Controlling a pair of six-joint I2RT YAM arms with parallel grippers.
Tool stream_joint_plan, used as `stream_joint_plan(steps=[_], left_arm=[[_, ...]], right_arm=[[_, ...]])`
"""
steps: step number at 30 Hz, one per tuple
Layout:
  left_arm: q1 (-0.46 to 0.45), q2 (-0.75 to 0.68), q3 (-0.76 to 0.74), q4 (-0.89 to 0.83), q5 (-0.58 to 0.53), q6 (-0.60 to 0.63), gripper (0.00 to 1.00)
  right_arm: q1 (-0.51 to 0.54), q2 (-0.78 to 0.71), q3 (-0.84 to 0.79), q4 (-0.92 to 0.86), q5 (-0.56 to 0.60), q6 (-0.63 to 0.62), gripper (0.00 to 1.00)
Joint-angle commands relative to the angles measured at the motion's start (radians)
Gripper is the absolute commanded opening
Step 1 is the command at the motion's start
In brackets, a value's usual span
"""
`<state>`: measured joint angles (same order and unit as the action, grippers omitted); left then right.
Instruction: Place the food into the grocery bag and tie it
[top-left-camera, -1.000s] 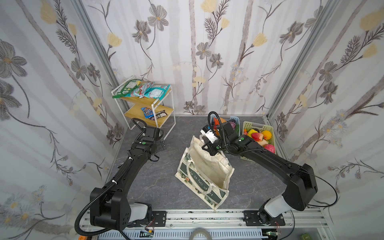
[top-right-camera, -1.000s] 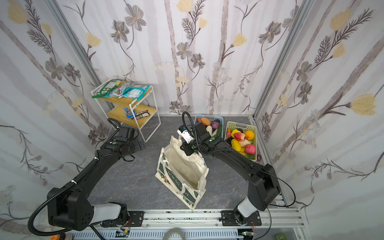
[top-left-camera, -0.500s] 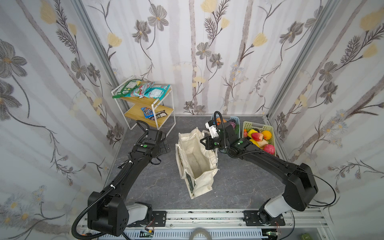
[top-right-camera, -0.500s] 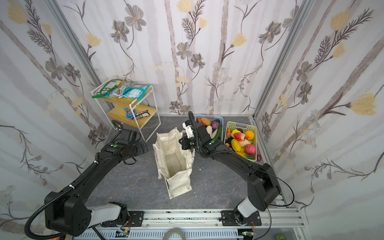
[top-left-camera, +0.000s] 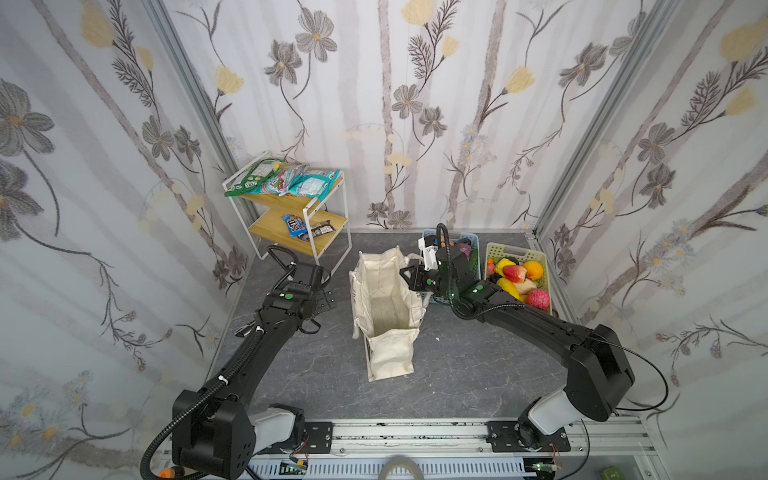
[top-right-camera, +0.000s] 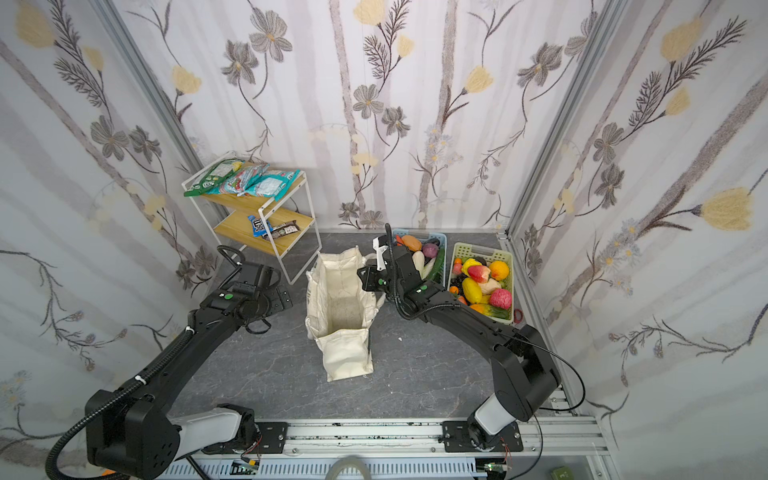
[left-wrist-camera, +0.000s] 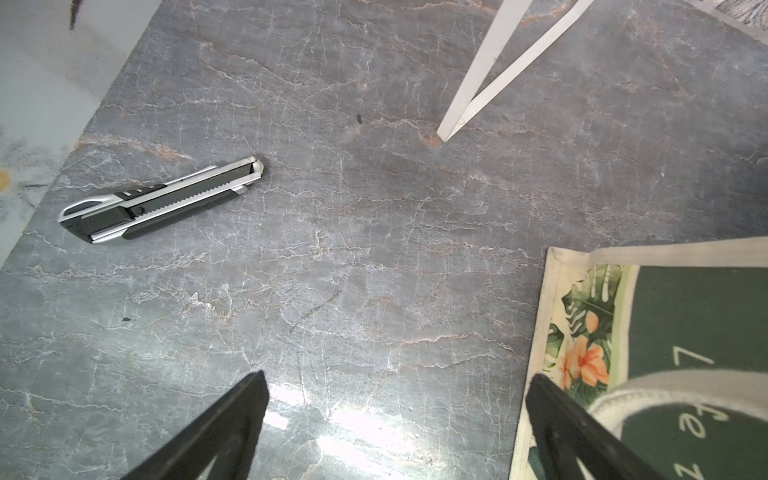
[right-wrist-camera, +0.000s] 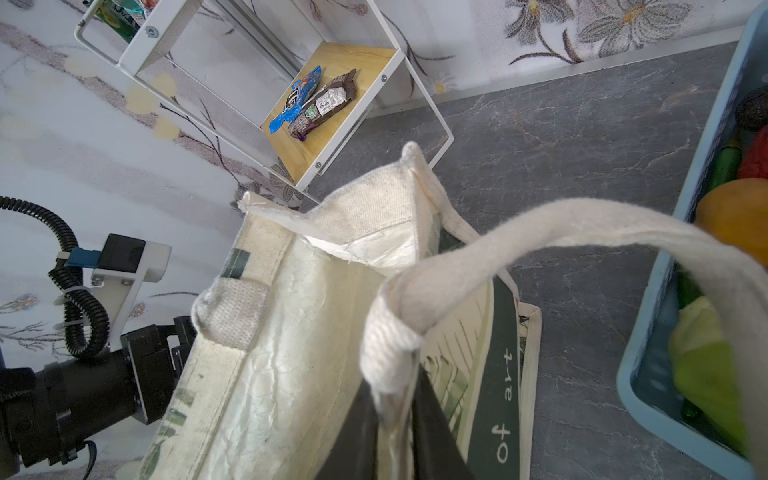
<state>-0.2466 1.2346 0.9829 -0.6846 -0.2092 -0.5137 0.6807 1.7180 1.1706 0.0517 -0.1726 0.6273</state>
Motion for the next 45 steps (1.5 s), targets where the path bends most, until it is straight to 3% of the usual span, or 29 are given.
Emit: stream_joint_plan(steps=[1,14,26,45], left_arm=[[0.001,-0.005,-0.003,-0.003,-0.013,-0.019,1.0],[0.001,0.0,0.003,0.014,0.009,-0.015,1.0],[-0.002,0.0,0.007,0.046,0.082,0.0,0.99],[-0.033,0.007,0.026,0.013,0.118,0.025,0.98]], right_arm=[[0.0,-0.007,0.011,0.043,0.013,-0.001,0.27],[-0.035,-0.153,0.052,-0.115,0.089,-0.126,0.65],[-0.255,-0.128,0.131,-0.224,0.158,-0.259,0.69],[-0.31,0.359,0.52,-0.453,0.248,-0.366,0.64]])
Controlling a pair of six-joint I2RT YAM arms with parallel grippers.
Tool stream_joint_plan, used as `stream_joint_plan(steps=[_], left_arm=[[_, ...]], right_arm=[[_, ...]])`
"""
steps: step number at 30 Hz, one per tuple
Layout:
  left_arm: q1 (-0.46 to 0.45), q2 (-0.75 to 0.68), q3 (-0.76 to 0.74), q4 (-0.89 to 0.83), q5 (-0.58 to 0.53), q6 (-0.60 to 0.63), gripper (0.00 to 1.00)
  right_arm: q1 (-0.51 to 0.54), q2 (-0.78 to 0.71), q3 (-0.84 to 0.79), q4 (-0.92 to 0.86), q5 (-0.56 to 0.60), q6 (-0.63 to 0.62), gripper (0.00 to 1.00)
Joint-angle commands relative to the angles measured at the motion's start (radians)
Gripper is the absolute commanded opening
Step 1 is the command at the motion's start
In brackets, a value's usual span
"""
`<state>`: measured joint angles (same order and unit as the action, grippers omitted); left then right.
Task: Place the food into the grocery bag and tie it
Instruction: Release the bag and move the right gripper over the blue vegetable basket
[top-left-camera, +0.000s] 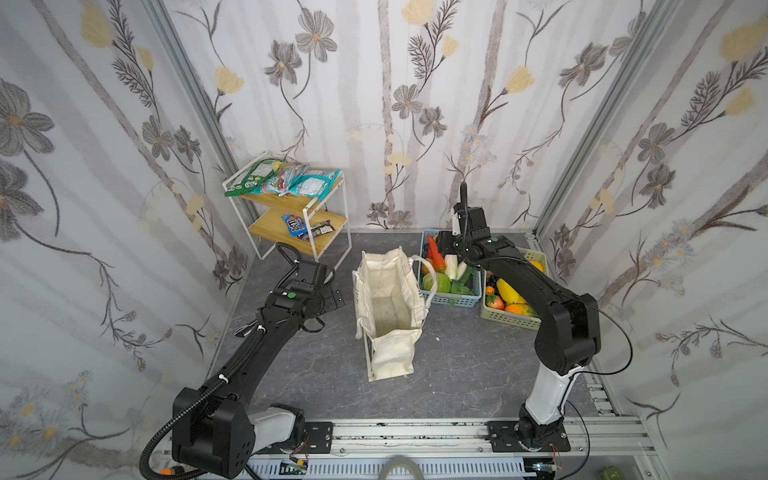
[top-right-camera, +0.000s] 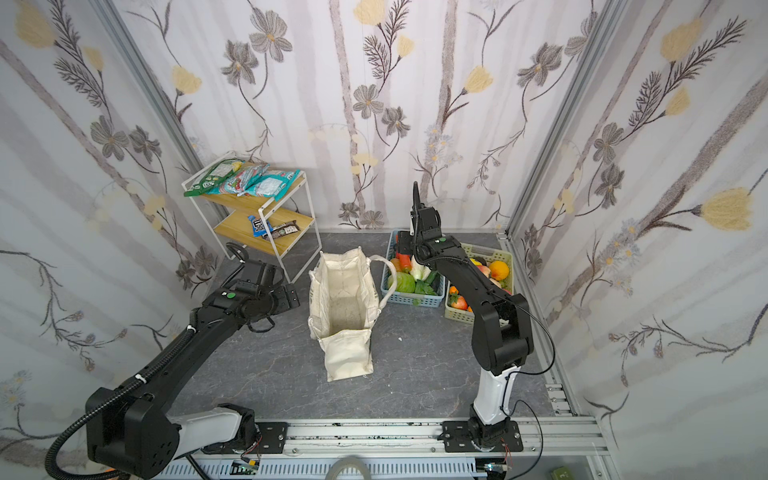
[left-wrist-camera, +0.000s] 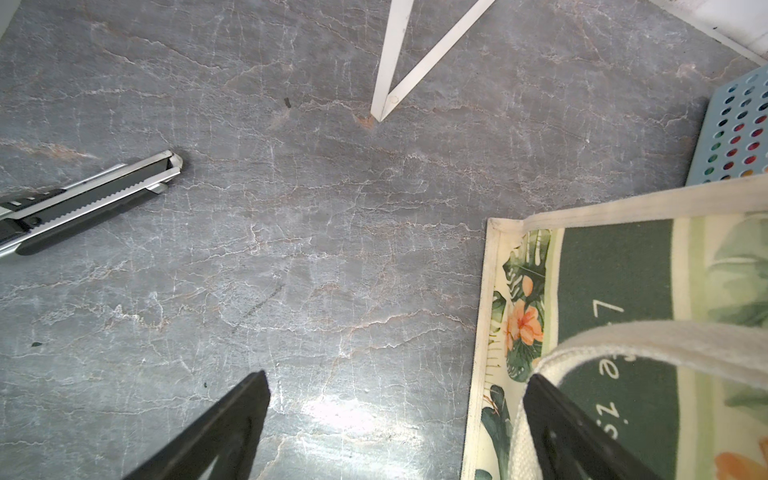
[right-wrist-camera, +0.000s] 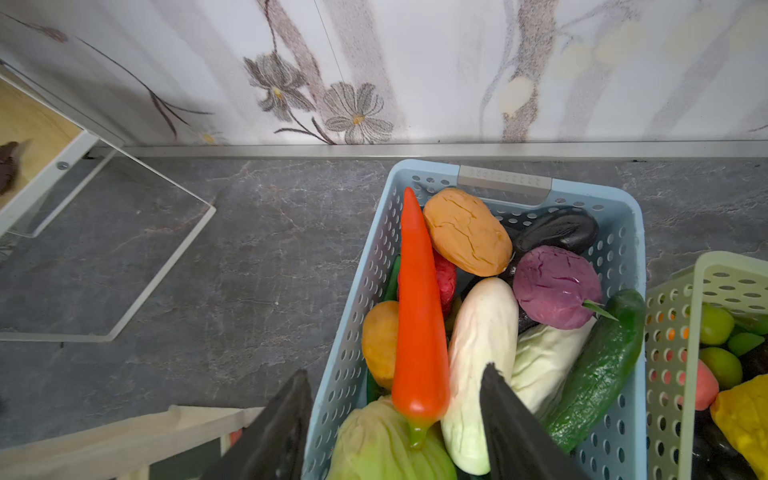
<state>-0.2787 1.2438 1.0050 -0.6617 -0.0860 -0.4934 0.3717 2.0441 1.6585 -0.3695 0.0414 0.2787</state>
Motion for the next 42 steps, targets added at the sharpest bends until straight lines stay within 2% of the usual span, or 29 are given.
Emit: stream_joint_plan(steps=[1,11,24,28,37,42], left_arm=[[-0.001,-0.002,0.006,-0.01,-0.003,0.004,0.98],[-0.009,0.001,0.036,-0.033,0.055,0.013,0.98],[-0.015,0.0,0.039,-0.042,0.035,0.008,0.98],[-0.015,-0.002,0.031,-0.038,0.034,0.007,0.98],[-0.015,-0.015,0.012,-0.029,0.025,0.005,0.98],[-0.014,-0.025,0.006,-0.029,0.018,0.002,0.98]], right_arm=[[-0.001,0.051,0.045,-0.038,0.038,-0.02,0.64],[-0.002,0.192,0.129,-0.07,0.023,-0.032,0.6],[-0.001,0.29,0.178,-0.108,0.039,-0.036,0.55],[0.002,0.297,0.16,-0.108,0.05,-0.042,0.48],[0.013,0.336,0.156,-0.1,0.059,-0.043,0.43],[0.015,0.314,0.139,-0.075,0.05,-0.032,0.35]])
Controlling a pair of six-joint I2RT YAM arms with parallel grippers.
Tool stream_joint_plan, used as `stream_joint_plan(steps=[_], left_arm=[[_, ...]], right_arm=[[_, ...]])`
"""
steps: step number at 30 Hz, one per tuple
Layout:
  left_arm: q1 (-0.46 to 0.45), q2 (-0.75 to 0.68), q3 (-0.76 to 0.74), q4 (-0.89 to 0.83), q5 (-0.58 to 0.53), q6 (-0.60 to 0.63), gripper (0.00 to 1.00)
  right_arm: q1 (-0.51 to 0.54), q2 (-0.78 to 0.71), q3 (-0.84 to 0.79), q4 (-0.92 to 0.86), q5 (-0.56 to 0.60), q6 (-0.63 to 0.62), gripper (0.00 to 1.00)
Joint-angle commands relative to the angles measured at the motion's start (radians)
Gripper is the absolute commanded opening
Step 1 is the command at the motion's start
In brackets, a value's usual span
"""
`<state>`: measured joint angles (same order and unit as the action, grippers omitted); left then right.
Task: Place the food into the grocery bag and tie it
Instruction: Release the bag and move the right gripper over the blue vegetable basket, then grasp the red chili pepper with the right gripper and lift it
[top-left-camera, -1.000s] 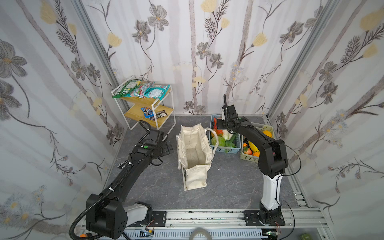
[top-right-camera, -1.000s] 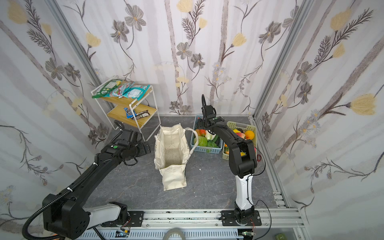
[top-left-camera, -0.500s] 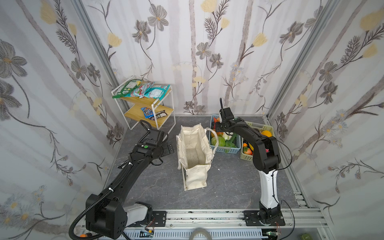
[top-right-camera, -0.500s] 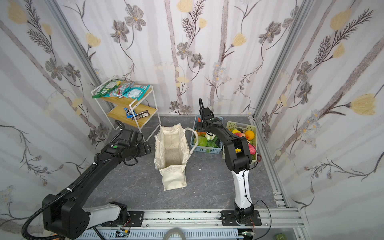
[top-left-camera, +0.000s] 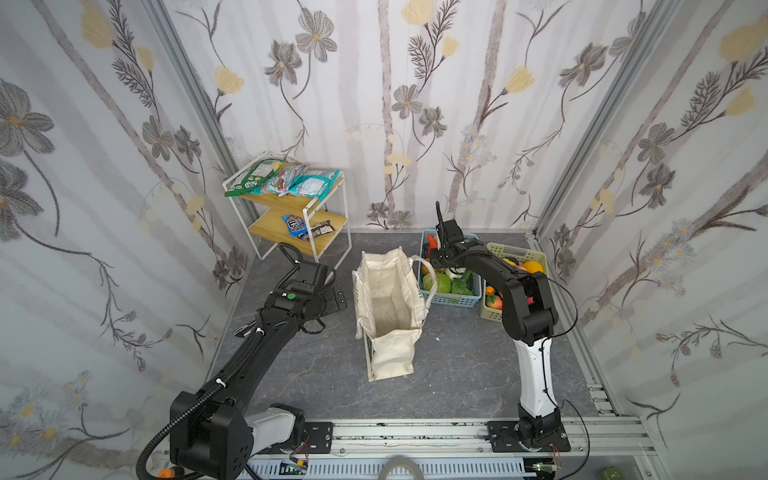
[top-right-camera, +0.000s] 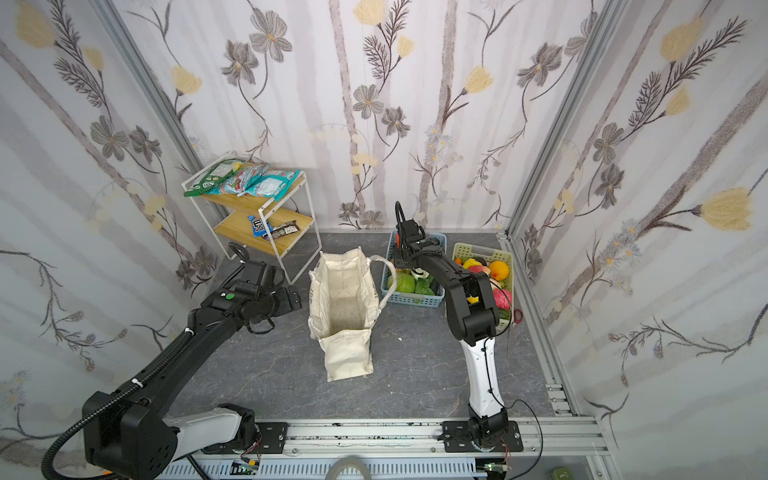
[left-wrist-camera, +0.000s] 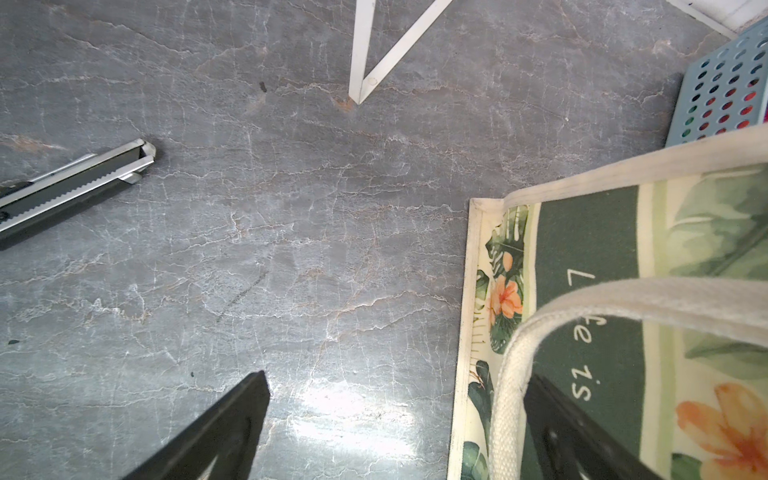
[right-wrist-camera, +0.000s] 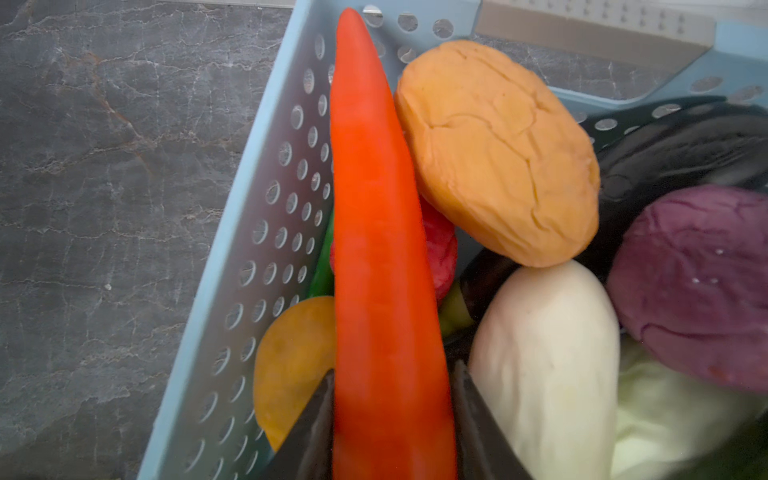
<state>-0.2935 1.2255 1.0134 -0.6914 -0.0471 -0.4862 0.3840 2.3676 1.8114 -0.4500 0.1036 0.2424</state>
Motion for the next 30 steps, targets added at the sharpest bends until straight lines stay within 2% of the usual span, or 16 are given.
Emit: stream_joint_plan(steps=[1,14,22,30], left_arm=[[0.001,-0.008,-0.002,-0.001,-0.022,-0.007,0.98],[-0.001,-0.032,-0.009,0.001,-0.016,-0.021,0.99],[0.0,-0.055,-0.018,0.01,0.008,-0.035,0.99],[0.0,-0.063,-0.017,0.025,0.025,-0.042,0.99]], right_arm=[[0.003,-0.021,-0.021,0.012,-0.018,0.007,0.34],[0.001,-0.205,-0.118,0.06,-0.057,0.024,0.34],[0.001,-0.319,-0.195,0.1,-0.122,0.045,0.35],[0.003,-0.478,-0.344,0.187,-0.222,0.102,0.36]])
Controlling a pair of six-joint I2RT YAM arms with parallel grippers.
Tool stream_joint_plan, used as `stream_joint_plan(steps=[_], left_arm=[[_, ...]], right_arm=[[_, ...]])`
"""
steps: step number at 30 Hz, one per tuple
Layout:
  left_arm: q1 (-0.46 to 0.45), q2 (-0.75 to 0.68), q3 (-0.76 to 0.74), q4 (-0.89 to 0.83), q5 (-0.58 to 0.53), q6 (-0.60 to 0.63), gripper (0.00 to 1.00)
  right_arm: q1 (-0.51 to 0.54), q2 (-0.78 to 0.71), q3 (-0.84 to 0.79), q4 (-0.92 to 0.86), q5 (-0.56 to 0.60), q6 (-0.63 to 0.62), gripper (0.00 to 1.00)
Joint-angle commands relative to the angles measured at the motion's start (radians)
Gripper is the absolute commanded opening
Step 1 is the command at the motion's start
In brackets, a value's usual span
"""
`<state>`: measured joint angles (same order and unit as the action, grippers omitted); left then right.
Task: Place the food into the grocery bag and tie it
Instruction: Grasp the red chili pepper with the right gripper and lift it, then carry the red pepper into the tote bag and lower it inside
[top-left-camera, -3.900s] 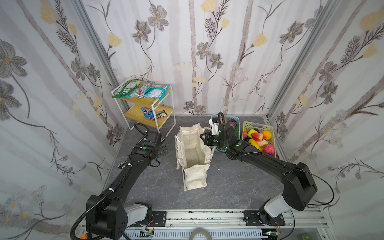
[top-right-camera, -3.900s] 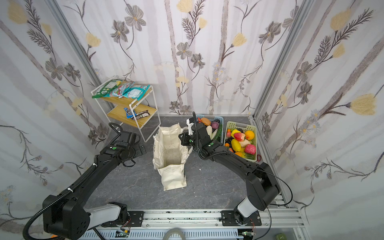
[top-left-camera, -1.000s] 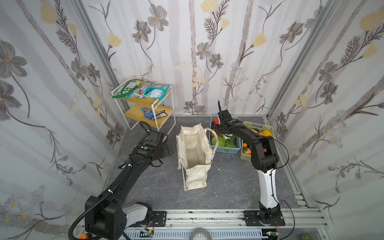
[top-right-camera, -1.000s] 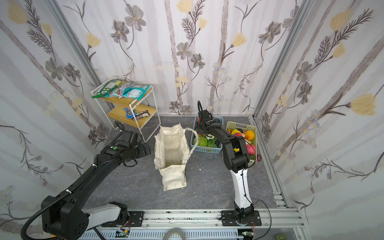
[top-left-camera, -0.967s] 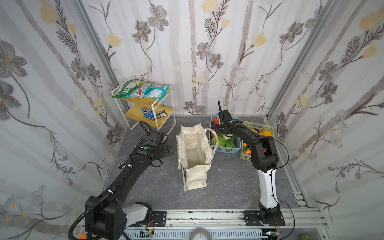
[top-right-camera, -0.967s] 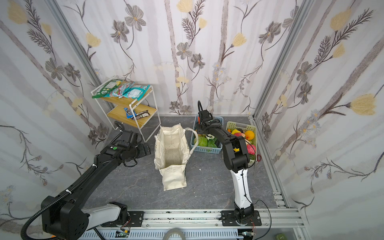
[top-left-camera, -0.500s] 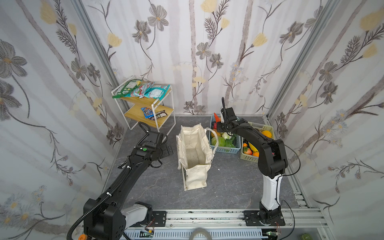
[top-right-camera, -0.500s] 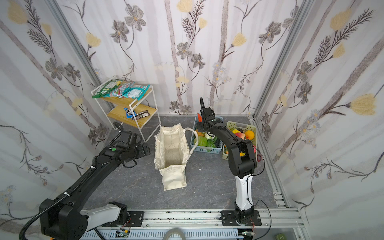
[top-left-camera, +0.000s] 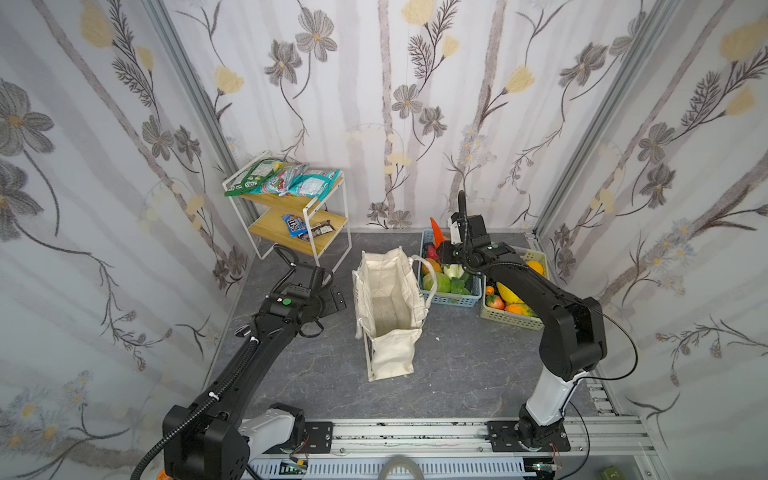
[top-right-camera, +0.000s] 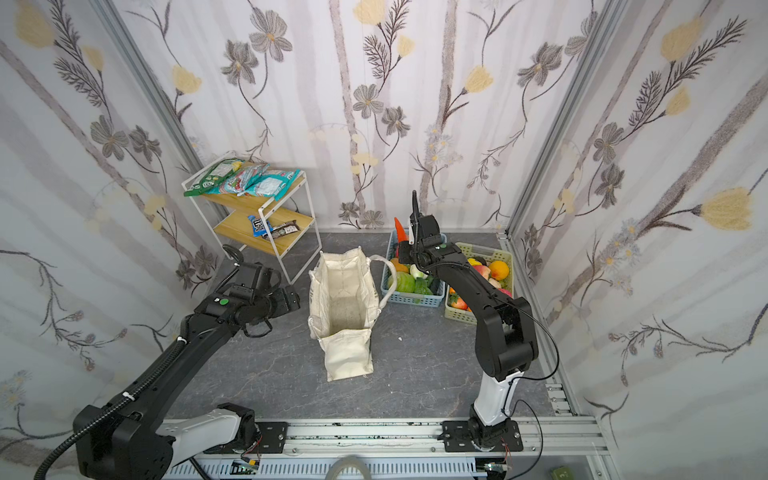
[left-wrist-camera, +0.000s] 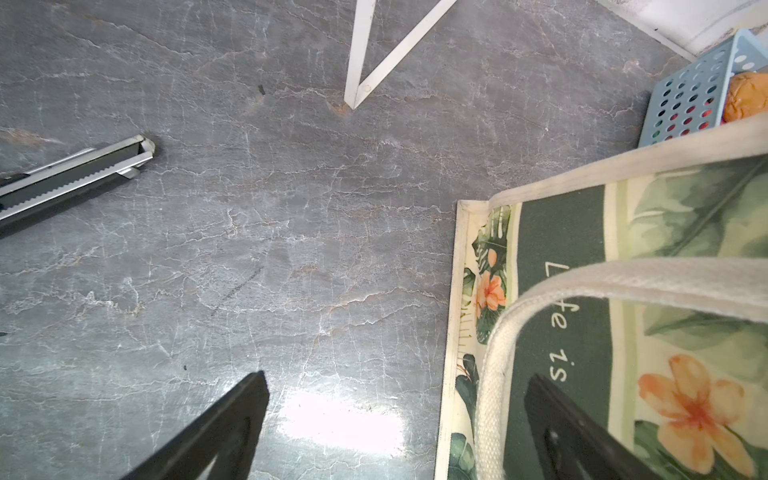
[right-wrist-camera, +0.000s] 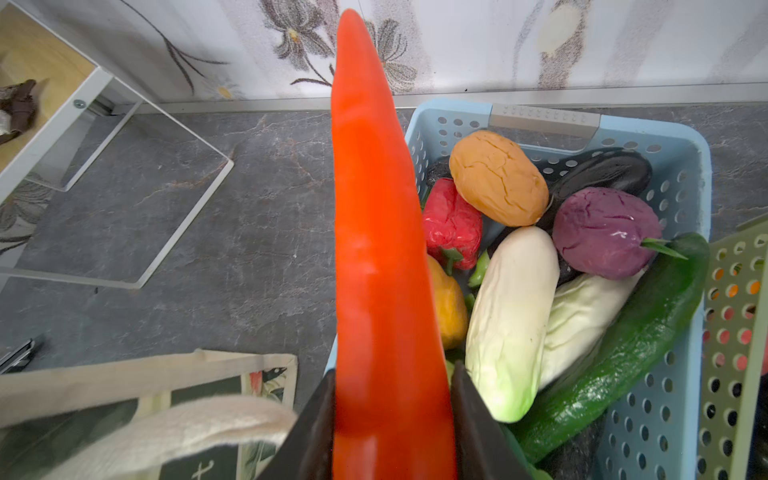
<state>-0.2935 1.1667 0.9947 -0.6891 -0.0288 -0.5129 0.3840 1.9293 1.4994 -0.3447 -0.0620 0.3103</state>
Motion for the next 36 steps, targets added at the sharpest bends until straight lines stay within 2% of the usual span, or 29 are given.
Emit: stream_joint_plan(steps=[1,11,20,28,36], left_arm=[[0.0,-0.004,0.002,0.026,0.011,-0.016,0.99],[0.0,0.002,0.004,0.054,0.028,-0.021,0.99],[0.0,0.004,0.002,0.063,0.032,-0.016,0.99],[0.001,0.001,0.001,0.072,0.032,-0.019,0.99],[-0.001,-0.013,-0.002,0.076,0.033,-0.016,0.99]], right_arm=[[0.004,-0.063,-0.053,0.093,-0.067,0.042,0.36],[0.075,-0.266,-0.183,0.145,-0.11,0.098,0.37],[0.226,-0.395,-0.266,0.236,-0.14,0.198,0.37],[0.373,-0.383,-0.298,0.315,-0.145,0.28,0.38],[0.438,-0.303,-0.284,0.329,-0.147,0.317,0.37]])
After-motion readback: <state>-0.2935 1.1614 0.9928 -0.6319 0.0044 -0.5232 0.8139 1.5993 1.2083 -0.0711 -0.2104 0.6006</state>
